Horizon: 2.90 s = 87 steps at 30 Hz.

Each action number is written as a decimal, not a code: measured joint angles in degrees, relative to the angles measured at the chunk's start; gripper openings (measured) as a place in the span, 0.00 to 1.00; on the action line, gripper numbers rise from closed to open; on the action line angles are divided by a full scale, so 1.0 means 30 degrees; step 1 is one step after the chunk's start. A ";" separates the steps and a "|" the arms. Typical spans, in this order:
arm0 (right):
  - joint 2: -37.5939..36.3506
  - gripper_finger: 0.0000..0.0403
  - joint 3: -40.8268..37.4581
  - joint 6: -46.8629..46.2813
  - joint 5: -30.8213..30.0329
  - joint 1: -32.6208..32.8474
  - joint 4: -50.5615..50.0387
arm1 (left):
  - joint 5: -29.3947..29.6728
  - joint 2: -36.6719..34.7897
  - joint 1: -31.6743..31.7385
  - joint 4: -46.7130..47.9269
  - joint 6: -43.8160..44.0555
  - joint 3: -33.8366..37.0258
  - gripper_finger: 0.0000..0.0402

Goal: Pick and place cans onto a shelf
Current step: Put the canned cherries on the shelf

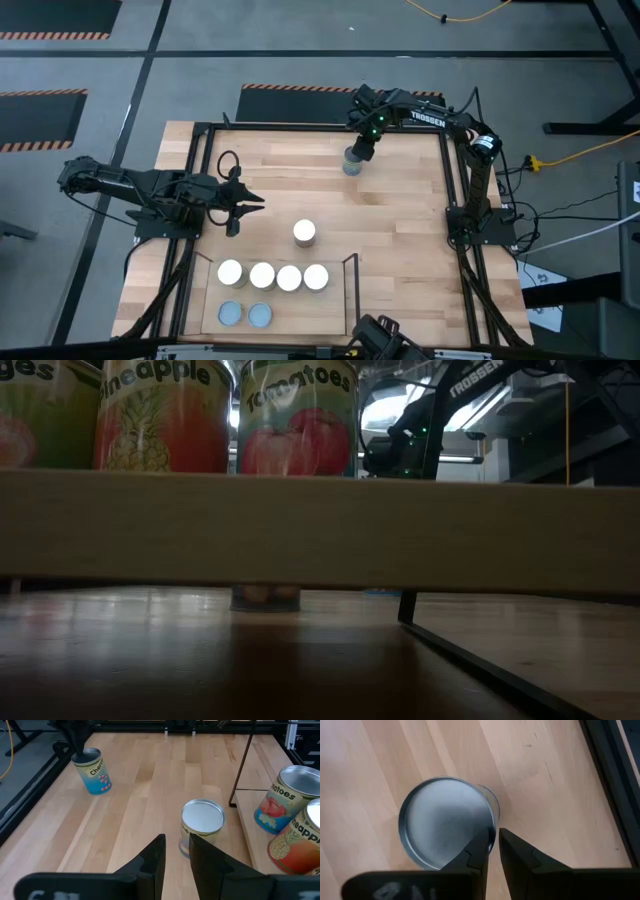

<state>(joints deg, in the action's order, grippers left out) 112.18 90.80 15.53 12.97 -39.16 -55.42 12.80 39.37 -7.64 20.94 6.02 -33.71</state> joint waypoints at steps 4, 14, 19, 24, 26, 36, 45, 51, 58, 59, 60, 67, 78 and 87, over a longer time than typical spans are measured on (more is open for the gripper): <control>0.0022 0.13 0.0000 0.0000 0.0212 -0.0001 0.0022 | -0.0001 0.0002 -0.0006 -0.0004 0.0000 0.0000 0.20; 0.0043 0.02 -0.0015 -0.0007 0.0277 0.0000 0.0084 | -0.0002 0.0001 -0.0006 0.0002 -0.0009 0.0000 0.20; 0.0054 0.02 -0.0003 -0.0015 0.0277 0.0000 0.0095 | -0.0002 0.0001 0.0000 0.0000 0.0000 0.0000 0.20; 0.0264 0.01 0.0858 -0.0090 0.0050 0.0033 -0.0181 | -0.0003 0.0001 0.0000 0.0001 0.0000 0.0000 0.20; 0.0269 0.01 0.1592 -0.0109 0.0049 0.0136 -0.0404 | -0.0002 -0.0001 0.0000 -0.0002 0.0004 0.0000 0.20; 0.0175 0.00 0.6971 -0.1199 0.0074 0.1886 -0.3371 | -0.0089 0.0002 -0.0007 0.0002 0.0015 0.0000 0.20; 0.0138 0.00 1.1910 -0.4896 0.0069 0.6323 -0.5389 | -0.0089 -0.0003 -0.0001 0.0001 0.0015 0.0000 0.20; 0.0124 0.00 1.3012 -0.7181 0.0079 1.0624 -0.4931 | -0.0089 -0.0001 0.0000 -0.0005 0.0015 0.0000 0.20; 0.0362 0.00 1.3027 -0.9787 -0.1418 1.5561 -0.3616 | -0.0089 0.0002 0.0000 -0.0002 0.0015 0.0000 0.20; 0.0504 0.00 1.3027 -1.0216 -0.1975 1.6179 -0.3496 | -0.0089 -0.0005 0.0000 -0.0005 0.0021 0.0000 0.20; 0.0622 0.00 1.3027 -1.0666 -0.2429 1.6832 -0.3057 | -0.0089 0.0002 -0.0001 -0.0005 0.0015 0.0000 0.20; 0.1657 0.00 1.3027 -1.3385 -0.4393 2.0113 -0.1253 | -0.0089 -0.0004 0.0000 -0.0009 0.0459 -0.0015 0.20; 0.4750 0.01 1.3019 -1.5642 -0.4954 2.2109 0.1254 | -0.0145 -0.0005 -0.0006 0.0004 0.0466 -0.0015 0.20; 0.6111 0.01 1.3019 -1.7150 -0.4962 2.2207 0.1471 | -0.0148 -0.0005 -0.0004 0.0011 0.0469 -0.0015 0.20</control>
<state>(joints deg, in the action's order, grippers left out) 130.51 129.86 -35.92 -1.92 27.46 -51.00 12.36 39.35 -7.65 20.98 7.43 -33.76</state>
